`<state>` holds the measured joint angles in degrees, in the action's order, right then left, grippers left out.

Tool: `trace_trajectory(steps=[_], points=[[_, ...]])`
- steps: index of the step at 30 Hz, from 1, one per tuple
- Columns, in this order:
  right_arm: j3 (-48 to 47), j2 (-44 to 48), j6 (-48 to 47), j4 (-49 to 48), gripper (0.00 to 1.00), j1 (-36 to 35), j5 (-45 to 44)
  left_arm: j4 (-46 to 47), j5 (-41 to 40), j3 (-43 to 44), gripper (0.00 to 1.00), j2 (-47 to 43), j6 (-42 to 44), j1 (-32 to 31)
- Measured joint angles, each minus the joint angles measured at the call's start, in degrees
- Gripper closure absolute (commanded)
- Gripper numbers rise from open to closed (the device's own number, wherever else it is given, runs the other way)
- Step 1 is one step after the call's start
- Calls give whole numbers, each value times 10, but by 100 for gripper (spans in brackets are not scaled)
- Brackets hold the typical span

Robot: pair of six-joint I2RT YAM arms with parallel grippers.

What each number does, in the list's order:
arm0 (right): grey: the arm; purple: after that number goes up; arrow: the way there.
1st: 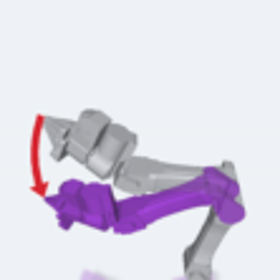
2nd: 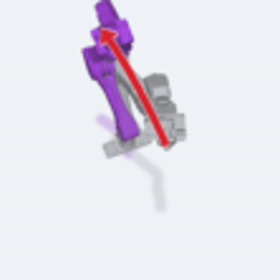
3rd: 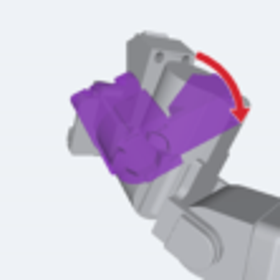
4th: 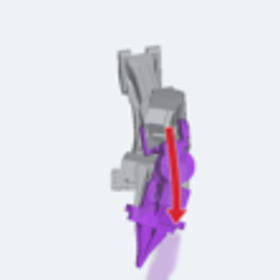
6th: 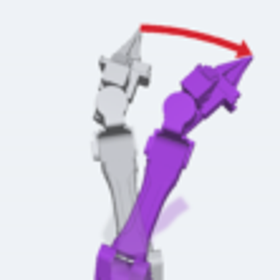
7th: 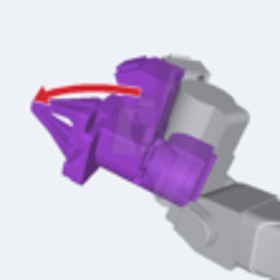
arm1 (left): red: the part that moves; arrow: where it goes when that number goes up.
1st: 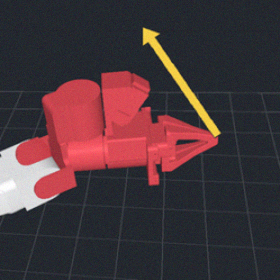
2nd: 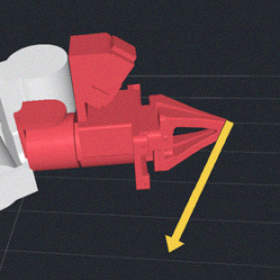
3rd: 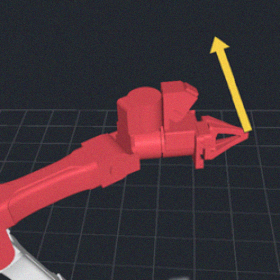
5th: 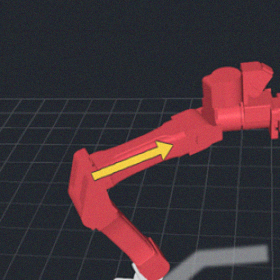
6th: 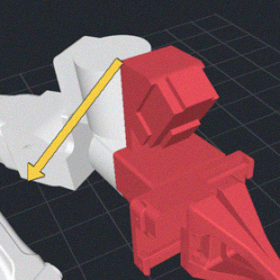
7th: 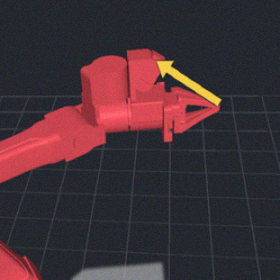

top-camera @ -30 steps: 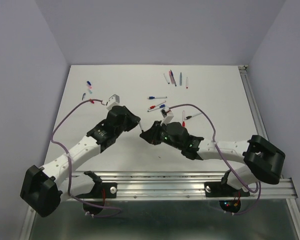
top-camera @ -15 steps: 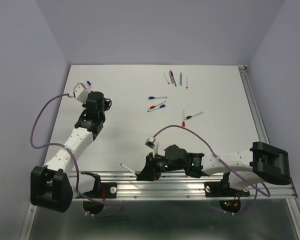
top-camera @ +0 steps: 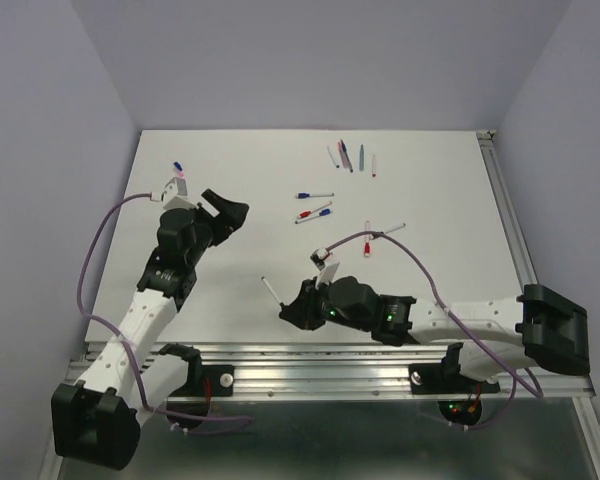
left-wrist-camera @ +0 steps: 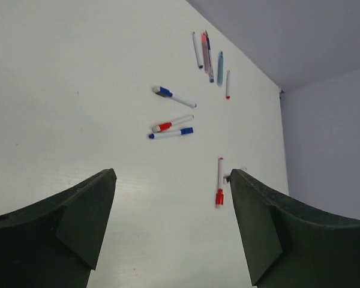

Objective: Open the pen caps

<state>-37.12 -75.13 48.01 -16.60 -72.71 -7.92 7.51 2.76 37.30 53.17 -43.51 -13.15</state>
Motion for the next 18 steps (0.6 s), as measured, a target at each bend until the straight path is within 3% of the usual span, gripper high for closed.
trace_trajectory(steps=[5,13,17,18], points=[[-22,0,-13,-7,99,38,-49,4,94,-73,12,-79,-25,-9],[-49,-19,-33,-31,99,56,-60,19,148,-143,12,-176,-86,-64],[-69,-32,-35,-51,99,57,-54,35,149,-144,20,-180,-101,-82],[-73,-35,-36,-56,99,59,-52,37,150,-144,27,-179,-102,-85]])
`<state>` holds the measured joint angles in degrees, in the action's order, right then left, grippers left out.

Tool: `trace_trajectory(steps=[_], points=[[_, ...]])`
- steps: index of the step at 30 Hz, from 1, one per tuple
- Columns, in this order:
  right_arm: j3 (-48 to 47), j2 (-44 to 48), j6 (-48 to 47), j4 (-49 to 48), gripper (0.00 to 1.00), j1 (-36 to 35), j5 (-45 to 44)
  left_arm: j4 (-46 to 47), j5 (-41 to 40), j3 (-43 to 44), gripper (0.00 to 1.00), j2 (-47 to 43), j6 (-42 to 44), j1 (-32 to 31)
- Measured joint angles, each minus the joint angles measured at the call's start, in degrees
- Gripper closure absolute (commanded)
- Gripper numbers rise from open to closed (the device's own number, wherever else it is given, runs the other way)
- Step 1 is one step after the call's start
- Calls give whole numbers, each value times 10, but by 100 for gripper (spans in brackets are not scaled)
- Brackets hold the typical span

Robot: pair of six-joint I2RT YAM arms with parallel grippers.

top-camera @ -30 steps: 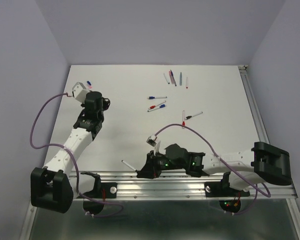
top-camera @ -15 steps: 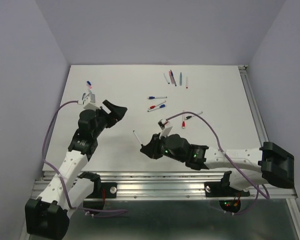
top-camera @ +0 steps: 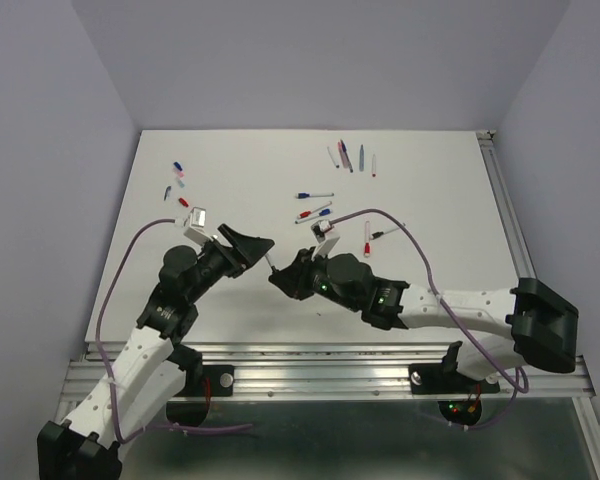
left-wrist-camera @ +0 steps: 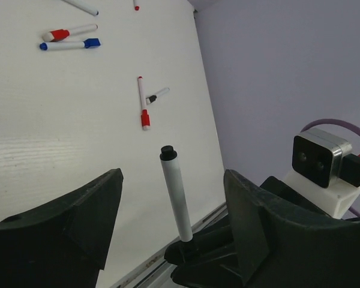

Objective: Open the pen caps

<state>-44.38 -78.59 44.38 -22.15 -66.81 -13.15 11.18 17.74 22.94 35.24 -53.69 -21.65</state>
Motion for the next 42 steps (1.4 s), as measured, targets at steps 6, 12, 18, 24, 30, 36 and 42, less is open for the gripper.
trace_trajectory(steps=[6,12,18,24,30,36,42], points=[[-28,-26,-7,-16,99,5,12,15,0,0,100,23,-14,-29],[-34,-35,-11,-17,99,9,38,28,-15,0,100,25,-34,-43],[-17,-55,8,-64,99,30,100,11,-62,17,100,63,-18,-48],[57,-83,49,-108,99,-54,185,17,-115,142,100,232,22,25],[97,-64,60,-77,99,-127,214,34,-155,217,100,311,55,68],[87,-24,47,-8,99,-96,135,-33,-201,213,100,259,78,76],[9,-102,4,38,99,47,139,-142,-250,146,100,100,73,76]])
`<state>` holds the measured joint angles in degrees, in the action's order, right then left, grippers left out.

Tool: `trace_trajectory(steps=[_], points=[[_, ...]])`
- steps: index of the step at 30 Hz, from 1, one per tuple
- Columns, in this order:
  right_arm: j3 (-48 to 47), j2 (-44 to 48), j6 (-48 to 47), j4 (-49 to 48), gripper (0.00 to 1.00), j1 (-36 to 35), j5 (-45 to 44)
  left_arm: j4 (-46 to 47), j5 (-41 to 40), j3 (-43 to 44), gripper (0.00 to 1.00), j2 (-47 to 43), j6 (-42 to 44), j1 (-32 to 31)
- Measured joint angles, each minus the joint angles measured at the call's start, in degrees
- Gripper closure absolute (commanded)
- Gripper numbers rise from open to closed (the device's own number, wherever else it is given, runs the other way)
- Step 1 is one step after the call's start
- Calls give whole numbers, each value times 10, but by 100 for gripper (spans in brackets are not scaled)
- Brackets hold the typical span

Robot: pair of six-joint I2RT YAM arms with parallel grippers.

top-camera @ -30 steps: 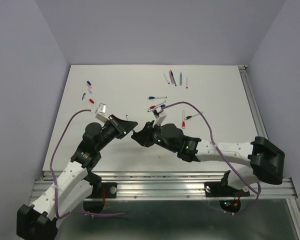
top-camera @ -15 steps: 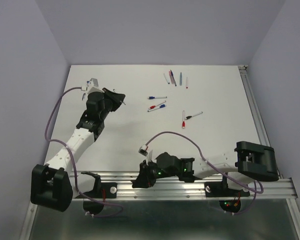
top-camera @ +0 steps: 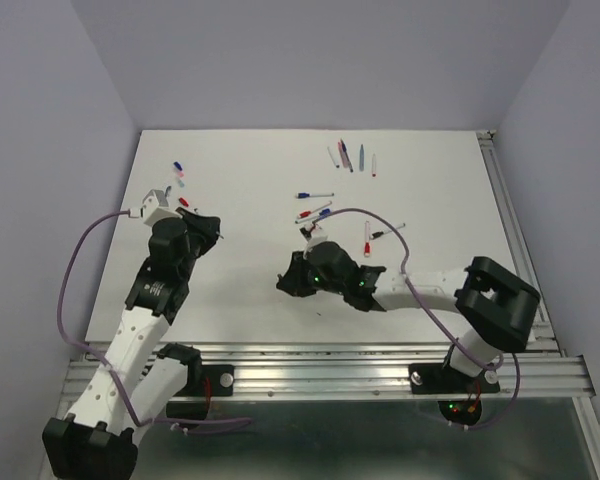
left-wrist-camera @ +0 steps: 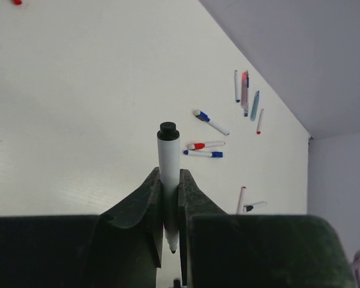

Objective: Open the pen caps

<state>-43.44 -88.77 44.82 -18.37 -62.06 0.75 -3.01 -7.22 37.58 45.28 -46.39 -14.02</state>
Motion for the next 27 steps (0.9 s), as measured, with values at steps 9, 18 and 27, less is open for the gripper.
trace_trajectory(steps=[9,18,27], points=[[-345,-273,-83,74,99,97,50,-125,-59,-58,100,-94,-33,0],[-702,-549,-127,167,94,116,105,-170,-94,-77,100,-127,-54,0],[-887,-688,-110,136,67,115,73,-164,-94,-77,100,-115,-54,0]])
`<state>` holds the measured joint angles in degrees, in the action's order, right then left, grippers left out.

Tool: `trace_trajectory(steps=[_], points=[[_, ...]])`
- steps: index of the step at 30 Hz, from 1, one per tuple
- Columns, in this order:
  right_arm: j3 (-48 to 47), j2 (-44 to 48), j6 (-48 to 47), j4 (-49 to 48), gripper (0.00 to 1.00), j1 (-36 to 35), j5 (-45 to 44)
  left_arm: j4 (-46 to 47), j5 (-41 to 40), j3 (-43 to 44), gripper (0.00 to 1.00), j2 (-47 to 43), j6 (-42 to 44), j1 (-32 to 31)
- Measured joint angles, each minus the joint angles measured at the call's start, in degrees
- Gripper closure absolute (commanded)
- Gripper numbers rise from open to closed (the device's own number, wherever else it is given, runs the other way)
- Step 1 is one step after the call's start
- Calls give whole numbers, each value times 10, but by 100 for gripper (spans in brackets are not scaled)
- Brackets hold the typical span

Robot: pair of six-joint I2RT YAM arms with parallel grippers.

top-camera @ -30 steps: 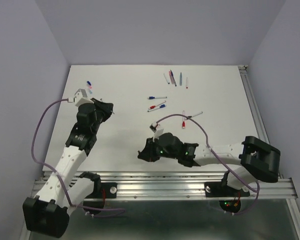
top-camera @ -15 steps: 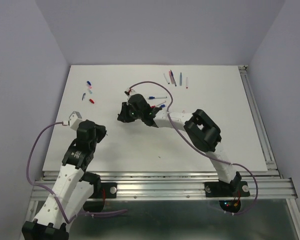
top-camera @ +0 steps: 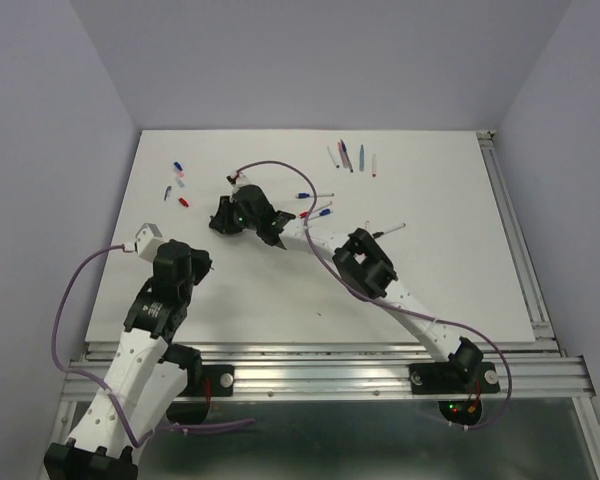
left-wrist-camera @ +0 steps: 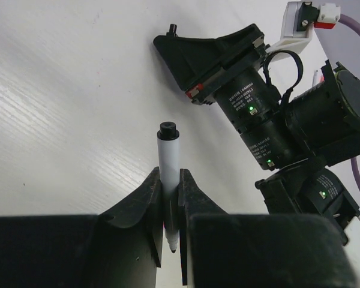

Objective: Open the pen caps

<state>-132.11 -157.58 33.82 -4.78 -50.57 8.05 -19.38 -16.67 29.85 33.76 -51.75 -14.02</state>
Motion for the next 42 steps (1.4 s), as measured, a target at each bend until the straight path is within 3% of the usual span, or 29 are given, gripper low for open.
trace_trajectory(steps=[1,2,6,10,14,17,21,29,32,37,42], points=[[-13,-11,4,-10,62,0,-7,0,0,0,100,3,0,0],[-25,-23,11,-26,46,0,-17,2,1,0,100,7,0,0],[-72,-59,29,-72,19,-1,-38,4,2,0,100,15,0,0],[-63,-54,31,-92,16,-1,-43,10,5,0,100,21,2,0],[27,4,24,-99,13,-1,-72,13,14,0,100,28,2,0],[96,60,17,-90,1,2,-89,19,23,0,100,33,3,0],[188,140,9,-89,0,8,-97,28,37,0,100,40,6,0],[435,397,16,-76,0,55,-160,68,81,21,100,101,25,0],[519,494,33,-62,0,79,-206,109,103,46,100,176,39,-1],[702,688,94,-15,0,109,-360,161,134,151,100,350,72,-27],[837,834,171,81,0,103,-466,203,162,349,100,578,113,-86]])
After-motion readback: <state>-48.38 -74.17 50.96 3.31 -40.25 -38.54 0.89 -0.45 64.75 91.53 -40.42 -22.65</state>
